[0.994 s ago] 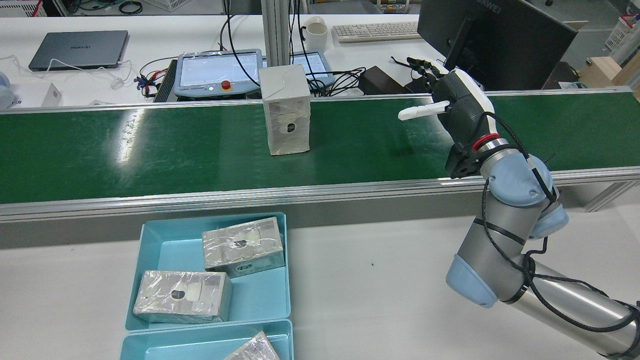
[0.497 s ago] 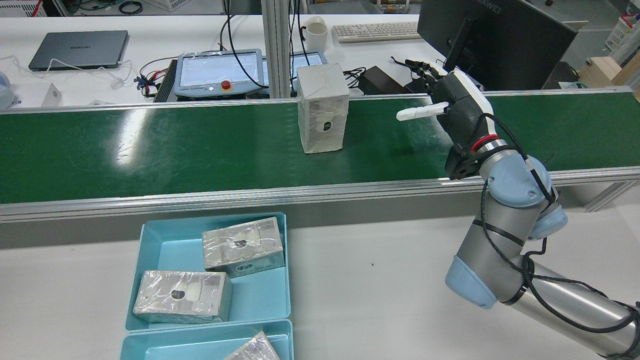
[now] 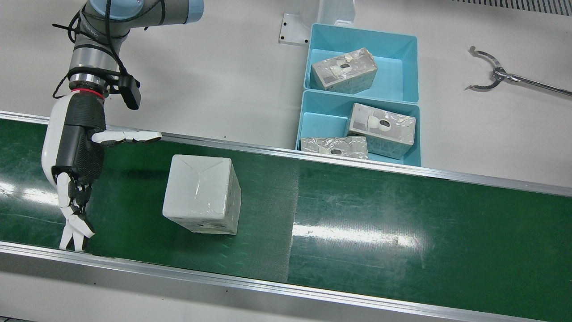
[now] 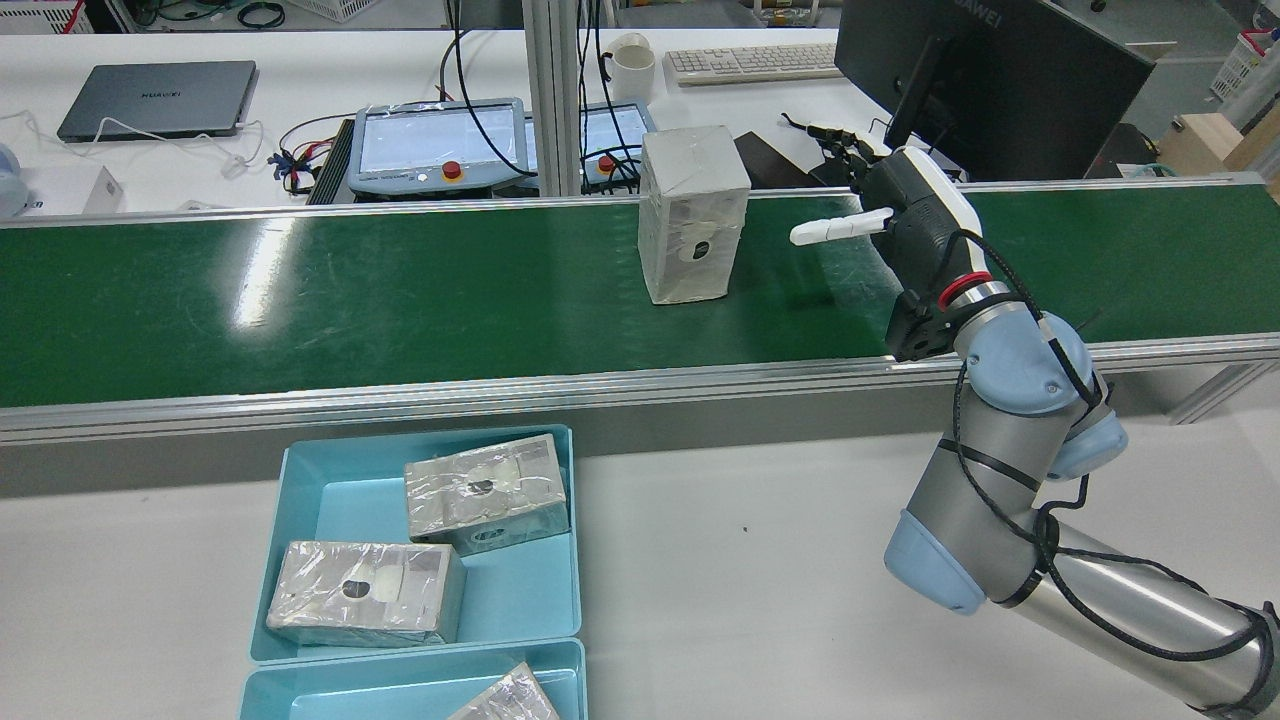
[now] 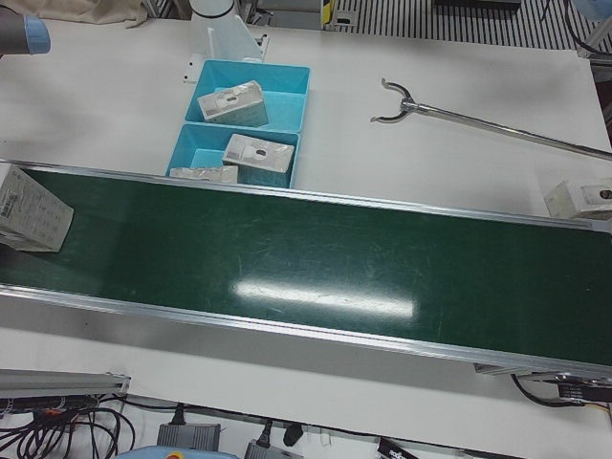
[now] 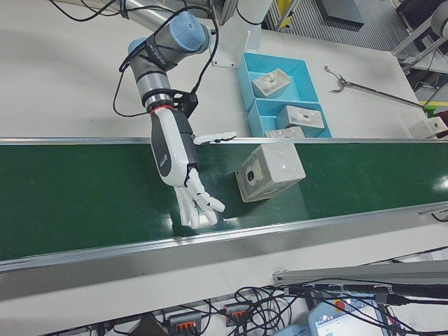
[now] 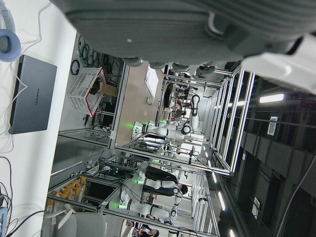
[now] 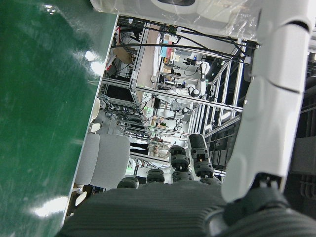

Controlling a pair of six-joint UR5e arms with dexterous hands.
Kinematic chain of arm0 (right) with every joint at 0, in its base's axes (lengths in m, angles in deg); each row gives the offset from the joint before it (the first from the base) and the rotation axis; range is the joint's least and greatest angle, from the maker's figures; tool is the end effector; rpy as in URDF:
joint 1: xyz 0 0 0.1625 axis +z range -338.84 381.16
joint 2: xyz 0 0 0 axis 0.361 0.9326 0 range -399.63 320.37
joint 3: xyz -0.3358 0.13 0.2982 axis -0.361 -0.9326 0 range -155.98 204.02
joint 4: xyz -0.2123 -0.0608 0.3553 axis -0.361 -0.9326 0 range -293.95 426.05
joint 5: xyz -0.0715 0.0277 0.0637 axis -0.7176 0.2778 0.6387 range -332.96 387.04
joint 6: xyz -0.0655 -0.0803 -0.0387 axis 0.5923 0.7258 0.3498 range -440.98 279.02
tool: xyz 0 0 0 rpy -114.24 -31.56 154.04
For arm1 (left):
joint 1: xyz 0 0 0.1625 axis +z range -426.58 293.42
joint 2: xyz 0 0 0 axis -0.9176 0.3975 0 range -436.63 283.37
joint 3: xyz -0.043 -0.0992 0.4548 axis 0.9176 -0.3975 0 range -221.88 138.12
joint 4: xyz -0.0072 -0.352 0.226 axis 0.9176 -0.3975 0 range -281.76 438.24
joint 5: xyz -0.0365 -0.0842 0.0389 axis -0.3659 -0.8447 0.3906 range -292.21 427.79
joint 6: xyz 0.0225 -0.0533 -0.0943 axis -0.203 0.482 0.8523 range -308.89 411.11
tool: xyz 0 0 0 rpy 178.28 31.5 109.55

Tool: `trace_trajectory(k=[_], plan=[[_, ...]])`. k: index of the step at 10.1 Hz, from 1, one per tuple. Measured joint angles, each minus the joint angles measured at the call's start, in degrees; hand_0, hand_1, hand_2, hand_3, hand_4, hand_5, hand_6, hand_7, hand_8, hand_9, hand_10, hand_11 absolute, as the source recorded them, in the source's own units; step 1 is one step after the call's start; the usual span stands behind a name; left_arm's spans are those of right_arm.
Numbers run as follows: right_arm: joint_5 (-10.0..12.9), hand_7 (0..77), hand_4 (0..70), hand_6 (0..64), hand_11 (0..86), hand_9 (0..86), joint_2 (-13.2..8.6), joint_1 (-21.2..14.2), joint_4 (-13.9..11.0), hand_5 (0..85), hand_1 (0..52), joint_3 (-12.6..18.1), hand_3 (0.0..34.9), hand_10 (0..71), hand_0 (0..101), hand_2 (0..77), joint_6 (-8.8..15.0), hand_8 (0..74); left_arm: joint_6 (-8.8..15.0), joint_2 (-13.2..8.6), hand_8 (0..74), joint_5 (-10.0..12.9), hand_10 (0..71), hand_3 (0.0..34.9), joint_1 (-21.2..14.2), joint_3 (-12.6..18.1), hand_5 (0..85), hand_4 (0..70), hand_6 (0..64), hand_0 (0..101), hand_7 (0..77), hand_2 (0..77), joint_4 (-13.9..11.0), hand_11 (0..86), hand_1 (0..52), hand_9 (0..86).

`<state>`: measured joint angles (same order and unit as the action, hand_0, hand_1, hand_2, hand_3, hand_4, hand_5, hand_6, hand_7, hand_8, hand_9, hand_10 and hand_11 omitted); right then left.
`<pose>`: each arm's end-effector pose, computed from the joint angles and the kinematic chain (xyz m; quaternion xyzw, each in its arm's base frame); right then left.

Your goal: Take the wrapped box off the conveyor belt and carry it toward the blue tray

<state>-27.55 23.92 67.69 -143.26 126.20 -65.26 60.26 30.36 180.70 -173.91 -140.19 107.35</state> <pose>-0.2854 -0.5880 0.4173 0.0170 -0.7522 0.6506 0.1030 -0.2619 -0.5365 0.5463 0.0968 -0.6783 0.7277 0.0318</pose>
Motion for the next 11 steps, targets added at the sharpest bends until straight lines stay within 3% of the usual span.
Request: trace_trajectory(k=[9, 11], plan=[[0.0, 1.6, 3.8, 4.4, 1.6, 1.6, -0.6, -0.2, 0.1, 22.4, 9.3, -1.5, 3.1, 0.0, 46, 6.5, 0.0, 1.6, 0.0, 0.0, 0.5, 0.0, 0.5, 0.0, 0.0, 0.0, 1.1, 0.0, 0.0, 0, 0.0, 0.5, 0.0, 0.5, 0.0, 0.0], [0.1, 1.6, 3.8, 4.4, 1.6, 1.6, -0.6, -0.1, 1.5, 22.4, 9.3, -1.7, 3.1, 0.0, 46, 6.5, 0.0, 1.6, 0.0, 0.0, 0.5, 0.0, 0.0, 0.0, 0.0, 0.0, 1.1, 0.0, 0.0, 0, 0.0, 1.1, 0.0, 0.5, 0.0, 0.5]])
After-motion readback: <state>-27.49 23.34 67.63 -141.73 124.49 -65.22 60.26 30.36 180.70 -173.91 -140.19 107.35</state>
